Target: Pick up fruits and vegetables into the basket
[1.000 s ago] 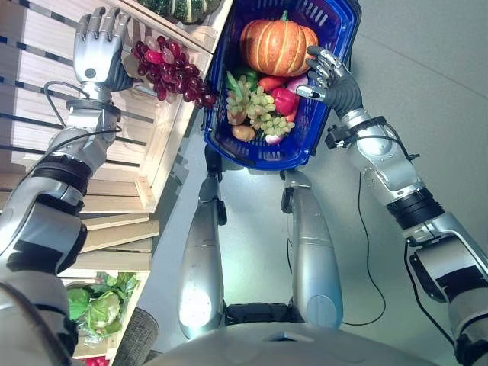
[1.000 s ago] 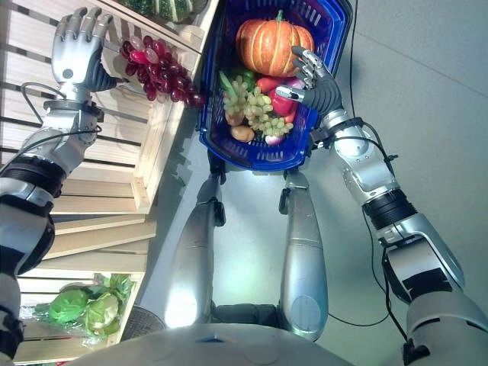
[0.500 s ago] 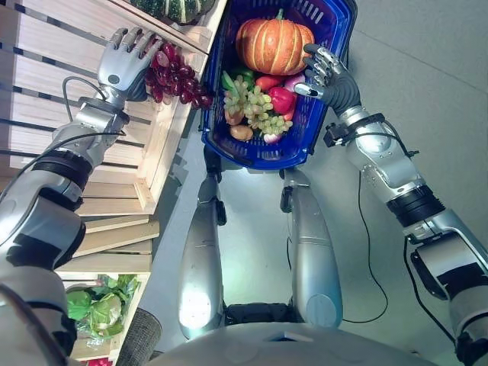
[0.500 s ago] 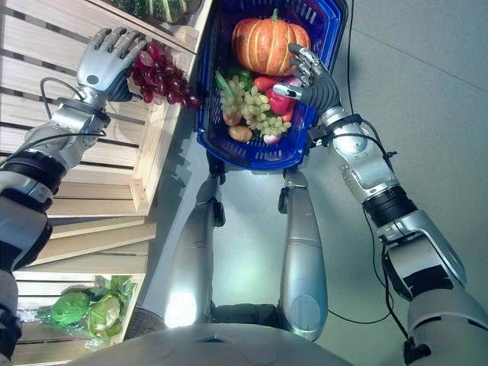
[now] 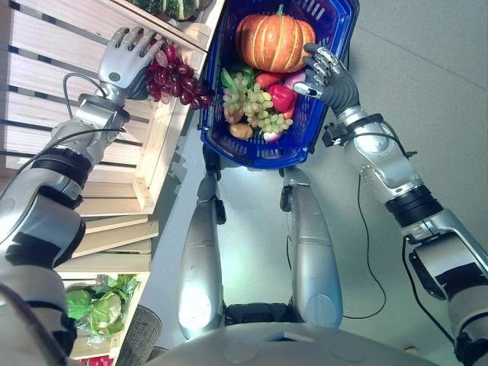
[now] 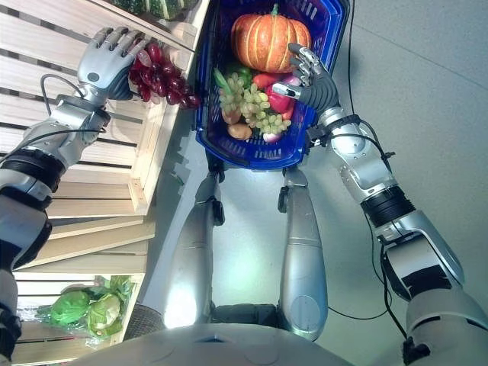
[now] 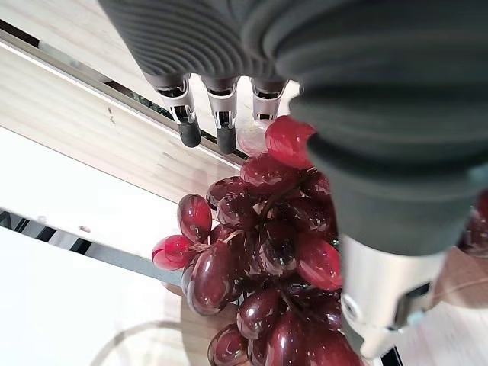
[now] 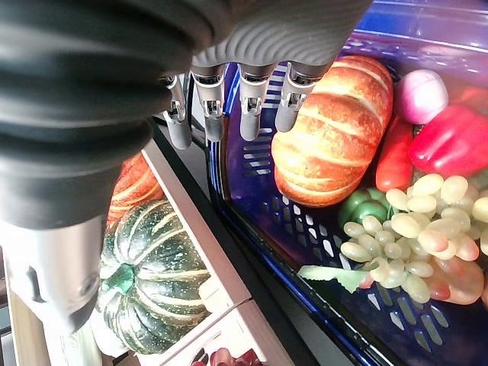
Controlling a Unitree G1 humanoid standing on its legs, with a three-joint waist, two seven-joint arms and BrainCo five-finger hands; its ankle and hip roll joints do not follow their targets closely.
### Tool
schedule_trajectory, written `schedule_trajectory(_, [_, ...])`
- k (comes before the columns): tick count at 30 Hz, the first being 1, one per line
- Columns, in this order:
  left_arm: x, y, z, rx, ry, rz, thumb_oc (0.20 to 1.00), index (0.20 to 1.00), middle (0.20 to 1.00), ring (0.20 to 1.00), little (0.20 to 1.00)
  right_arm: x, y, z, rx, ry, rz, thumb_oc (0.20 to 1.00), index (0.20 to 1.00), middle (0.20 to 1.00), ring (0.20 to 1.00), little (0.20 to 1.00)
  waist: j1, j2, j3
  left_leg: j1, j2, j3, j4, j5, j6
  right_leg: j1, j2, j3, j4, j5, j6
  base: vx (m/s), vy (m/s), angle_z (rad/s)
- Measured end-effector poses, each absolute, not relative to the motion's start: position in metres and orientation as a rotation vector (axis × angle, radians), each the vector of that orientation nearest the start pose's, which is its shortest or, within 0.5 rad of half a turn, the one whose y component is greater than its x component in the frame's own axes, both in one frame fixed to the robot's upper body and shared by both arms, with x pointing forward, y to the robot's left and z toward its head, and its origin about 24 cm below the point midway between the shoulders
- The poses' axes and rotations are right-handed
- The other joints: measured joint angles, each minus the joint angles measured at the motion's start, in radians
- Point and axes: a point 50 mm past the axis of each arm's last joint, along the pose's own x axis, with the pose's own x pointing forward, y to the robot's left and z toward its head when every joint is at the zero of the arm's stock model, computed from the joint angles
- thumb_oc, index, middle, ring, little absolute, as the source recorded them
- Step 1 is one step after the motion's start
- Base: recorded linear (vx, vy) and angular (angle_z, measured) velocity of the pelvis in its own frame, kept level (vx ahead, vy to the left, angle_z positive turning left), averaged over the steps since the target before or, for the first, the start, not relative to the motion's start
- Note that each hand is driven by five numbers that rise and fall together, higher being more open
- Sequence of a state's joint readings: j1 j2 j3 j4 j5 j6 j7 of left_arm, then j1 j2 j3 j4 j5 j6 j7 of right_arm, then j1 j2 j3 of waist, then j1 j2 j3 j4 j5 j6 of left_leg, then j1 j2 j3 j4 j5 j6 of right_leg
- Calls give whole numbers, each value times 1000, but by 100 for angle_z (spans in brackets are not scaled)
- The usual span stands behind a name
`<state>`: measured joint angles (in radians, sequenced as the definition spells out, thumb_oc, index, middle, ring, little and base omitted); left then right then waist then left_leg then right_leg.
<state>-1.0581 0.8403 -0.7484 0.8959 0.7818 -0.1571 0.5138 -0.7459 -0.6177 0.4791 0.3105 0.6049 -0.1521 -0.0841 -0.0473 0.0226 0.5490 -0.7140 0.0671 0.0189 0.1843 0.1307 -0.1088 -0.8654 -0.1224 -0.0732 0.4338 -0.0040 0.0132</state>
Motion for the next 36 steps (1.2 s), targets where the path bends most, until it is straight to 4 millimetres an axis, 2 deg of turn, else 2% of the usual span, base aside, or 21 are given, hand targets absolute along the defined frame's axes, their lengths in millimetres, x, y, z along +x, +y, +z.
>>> schedule_trajectory(5, [387,248,218,1883,-537,216,1000,1000,1000,1000,1000,357,-150,188,-155,-360,303,1000,1000,1000,1000,1000,-11,0,0,-13,2,-11,2,0,0,0,1,-11,-11,1,0,1,-7,2])
schedule_trajectory(9, [388,243,219,1789,-548,214,1000,1000,1000,1000,1000,356,-149,187,-156,-359,305,1000,1000,1000,1000,1000,-11,-1,0,-18,1,-19,2,0,0,0,1,-17,-15,1,0,-1,-10,2])
schedule_trajectory(10, [389,241,219,1777,-547,209,454,454,454,454,454,356,-148,187,-155,-358,308,1000,1000,1000,1000,1000,-9,-1,0,-18,2,-21,2,-1,-1,1,1,-18,-14,1,0,0,0,0])
schedule_trajectory(11, [389,240,219,1759,-543,200,200,200,200,200,200,356,-147,187,-154,-359,310,1000,1000,1000,1000,1000,-9,-1,0,-18,2,-22,2,-1,-1,1,1,-18,-15,1,0,0,0,0])
schedule_trajectory(16, [392,232,220,1638,-501,144,200,200,200,200,200,356,-144,187,-145,-361,318,1000,1000,1000,1000,1000,-12,-3,0,-18,2,-23,3,-1,0,4,1,-20,-15,2,0,0,0,0])
schedule_trajectory(36, [395,230,214,1524,-395,70,200,200,200,200,200,356,-137,186,-121,-373,333,1000,1000,1000,1000,1000,-17,-15,-1,-18,2,-27,4,-1,0,9,2,-21,-19,3,2,0,0,0])
